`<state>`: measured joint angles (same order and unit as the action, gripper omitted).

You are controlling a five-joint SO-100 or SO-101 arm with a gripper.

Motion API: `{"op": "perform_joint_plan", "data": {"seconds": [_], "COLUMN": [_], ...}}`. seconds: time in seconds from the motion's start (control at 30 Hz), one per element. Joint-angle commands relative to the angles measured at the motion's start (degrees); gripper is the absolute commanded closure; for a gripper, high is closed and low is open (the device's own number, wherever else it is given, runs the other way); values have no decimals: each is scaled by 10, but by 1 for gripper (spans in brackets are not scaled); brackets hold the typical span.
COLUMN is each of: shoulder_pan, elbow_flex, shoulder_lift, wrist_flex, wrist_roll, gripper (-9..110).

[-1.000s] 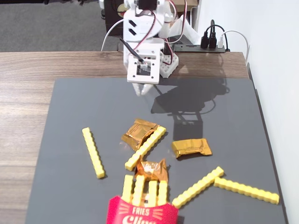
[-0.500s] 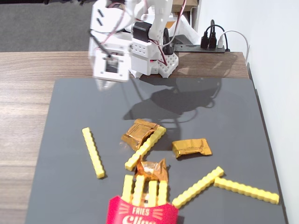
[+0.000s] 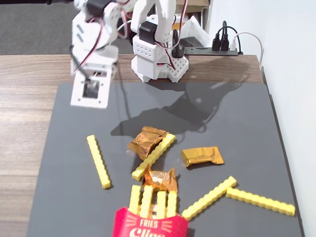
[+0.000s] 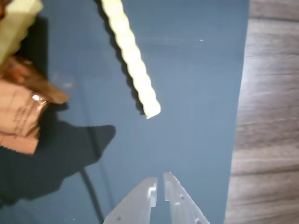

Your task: Grab a fry

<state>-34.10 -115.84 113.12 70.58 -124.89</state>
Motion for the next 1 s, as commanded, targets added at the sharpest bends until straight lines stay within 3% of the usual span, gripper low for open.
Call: {"op": "perform_joint_plan", "data": {"seconds": [0.0, 0.47, 0.97], "shoulder_pan": [7, 16, 55], "elbow_flex": [65, 157, 161], "shoulder_lift": [-49, -196, -286], "wrist_flex": [-2, -36, -91], "wrist_roll": [-11, -89, -81], "gripper": [100, 80, 81]}}
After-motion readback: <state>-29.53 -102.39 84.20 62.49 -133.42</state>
